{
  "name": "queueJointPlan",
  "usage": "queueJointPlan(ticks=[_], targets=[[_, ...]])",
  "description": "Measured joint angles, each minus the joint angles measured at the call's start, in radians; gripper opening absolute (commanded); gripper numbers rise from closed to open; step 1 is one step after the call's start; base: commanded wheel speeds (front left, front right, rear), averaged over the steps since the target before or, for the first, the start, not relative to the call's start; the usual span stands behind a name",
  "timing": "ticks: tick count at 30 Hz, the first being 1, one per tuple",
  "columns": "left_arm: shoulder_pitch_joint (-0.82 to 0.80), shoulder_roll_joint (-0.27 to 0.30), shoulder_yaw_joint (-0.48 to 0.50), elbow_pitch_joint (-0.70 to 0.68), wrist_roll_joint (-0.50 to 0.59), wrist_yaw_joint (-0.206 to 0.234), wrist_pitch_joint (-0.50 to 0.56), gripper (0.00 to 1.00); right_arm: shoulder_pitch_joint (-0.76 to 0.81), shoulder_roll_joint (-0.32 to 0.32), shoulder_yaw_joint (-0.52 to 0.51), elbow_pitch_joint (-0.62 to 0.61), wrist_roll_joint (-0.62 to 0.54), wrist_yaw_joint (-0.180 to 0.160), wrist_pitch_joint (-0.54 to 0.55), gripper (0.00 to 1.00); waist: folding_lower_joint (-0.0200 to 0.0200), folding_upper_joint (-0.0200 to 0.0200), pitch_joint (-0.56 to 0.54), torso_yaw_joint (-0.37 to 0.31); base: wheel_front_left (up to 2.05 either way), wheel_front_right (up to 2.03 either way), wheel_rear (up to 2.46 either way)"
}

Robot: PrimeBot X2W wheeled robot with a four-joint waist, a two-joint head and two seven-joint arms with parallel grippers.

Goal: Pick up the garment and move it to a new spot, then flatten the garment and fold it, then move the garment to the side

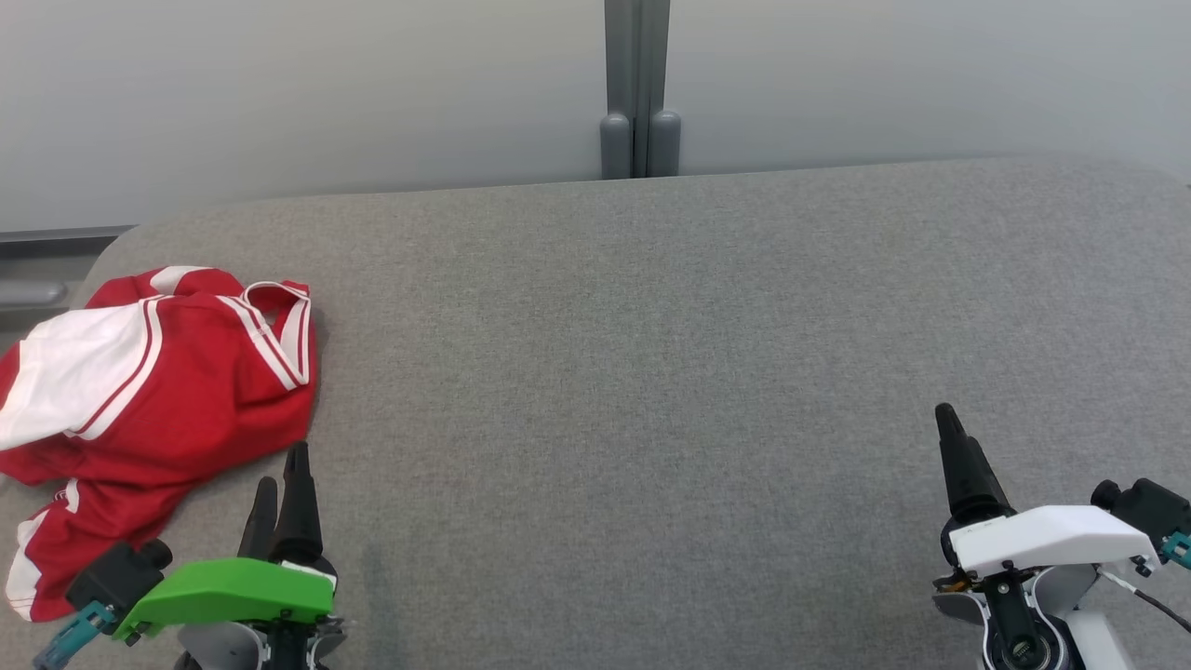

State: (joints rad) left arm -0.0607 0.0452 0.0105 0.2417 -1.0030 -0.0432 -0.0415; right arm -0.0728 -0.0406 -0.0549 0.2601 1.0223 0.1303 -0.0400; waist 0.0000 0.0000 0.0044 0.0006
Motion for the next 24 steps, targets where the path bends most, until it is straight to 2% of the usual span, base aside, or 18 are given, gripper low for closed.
queueJointPlan(ticks=[8,24], targets=[[0.000,0.003,-0.018,-0.005,0.135,0.010,-0.028,1.00,-0.003,0.000,0.011,-0.007,-0.123,0.000,-0.030,1.00,0.0000,0.0000,-0.001,0.001,0.00,0.00,0.00],[0.001,0.005,-0.038,-0.021,0.332,0.031,-0.075,1.00,-0.015,-0.002,0.030,-0.014,-0.321,0.000,-0.077,1.00,0.0000,0.0000,0.005,0.005,0.00,0.00,0.00]])
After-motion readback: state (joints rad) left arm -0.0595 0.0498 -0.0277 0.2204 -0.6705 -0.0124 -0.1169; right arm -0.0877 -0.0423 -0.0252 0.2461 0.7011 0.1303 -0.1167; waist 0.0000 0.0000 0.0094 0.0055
